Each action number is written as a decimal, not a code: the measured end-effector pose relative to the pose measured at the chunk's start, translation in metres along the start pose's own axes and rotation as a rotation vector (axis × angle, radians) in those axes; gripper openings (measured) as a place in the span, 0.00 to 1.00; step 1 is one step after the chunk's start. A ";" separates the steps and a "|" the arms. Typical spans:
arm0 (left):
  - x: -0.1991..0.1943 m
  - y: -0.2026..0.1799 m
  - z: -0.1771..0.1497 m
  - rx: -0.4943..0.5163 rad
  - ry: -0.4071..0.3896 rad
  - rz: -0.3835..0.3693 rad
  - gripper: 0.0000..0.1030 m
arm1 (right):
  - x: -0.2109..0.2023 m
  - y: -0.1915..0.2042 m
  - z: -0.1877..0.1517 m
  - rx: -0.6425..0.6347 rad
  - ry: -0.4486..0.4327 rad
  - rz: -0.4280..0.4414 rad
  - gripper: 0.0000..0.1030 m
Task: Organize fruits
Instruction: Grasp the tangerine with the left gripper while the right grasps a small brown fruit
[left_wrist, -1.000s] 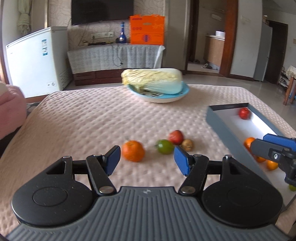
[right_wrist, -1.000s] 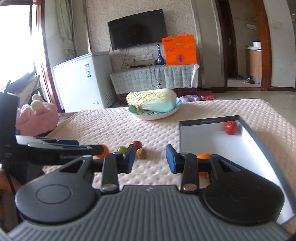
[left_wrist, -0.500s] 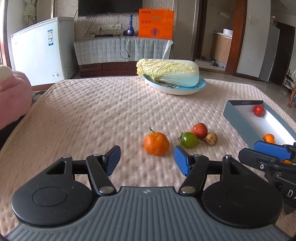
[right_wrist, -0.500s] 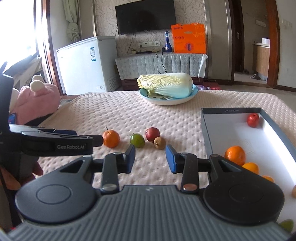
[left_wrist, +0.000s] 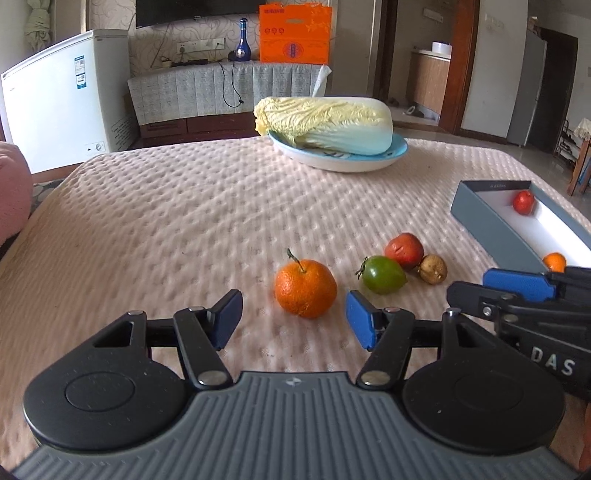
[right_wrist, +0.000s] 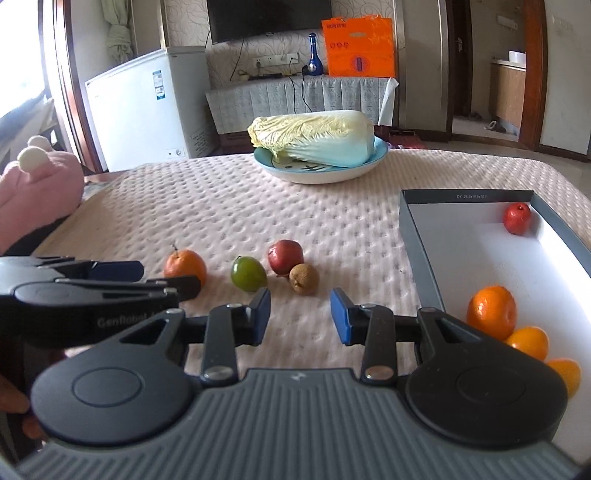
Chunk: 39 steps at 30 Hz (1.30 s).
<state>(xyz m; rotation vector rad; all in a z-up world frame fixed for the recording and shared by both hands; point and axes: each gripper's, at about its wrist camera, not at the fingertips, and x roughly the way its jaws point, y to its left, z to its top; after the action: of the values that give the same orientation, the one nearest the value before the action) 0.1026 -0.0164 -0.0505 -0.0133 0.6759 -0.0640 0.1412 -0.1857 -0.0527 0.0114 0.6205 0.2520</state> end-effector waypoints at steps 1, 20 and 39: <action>0.002 0.000 0.000 0.001 0.000 0.002 0.65 | 0.003 0.001 0.000 -0.005 0.009 0.000 0.38; 0.019 -0.001 0.002 -0.017 0.006 -0.031 0.44 | 0.035 0.005 0.008 -0.026 0.051 -0.019 0.24; 0.006 -0.003 0.001 -0.050 0.001 -0.030 0.40 | 0.008 0.004 0.002 -0.011 0.070 0.029 0.20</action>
<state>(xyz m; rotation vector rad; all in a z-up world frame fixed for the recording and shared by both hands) 0.1075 -0.0200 -0.0534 -0.0711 0.6781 -0.0761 0.1477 -0.1795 -0.0559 0.0009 0.6890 0.2847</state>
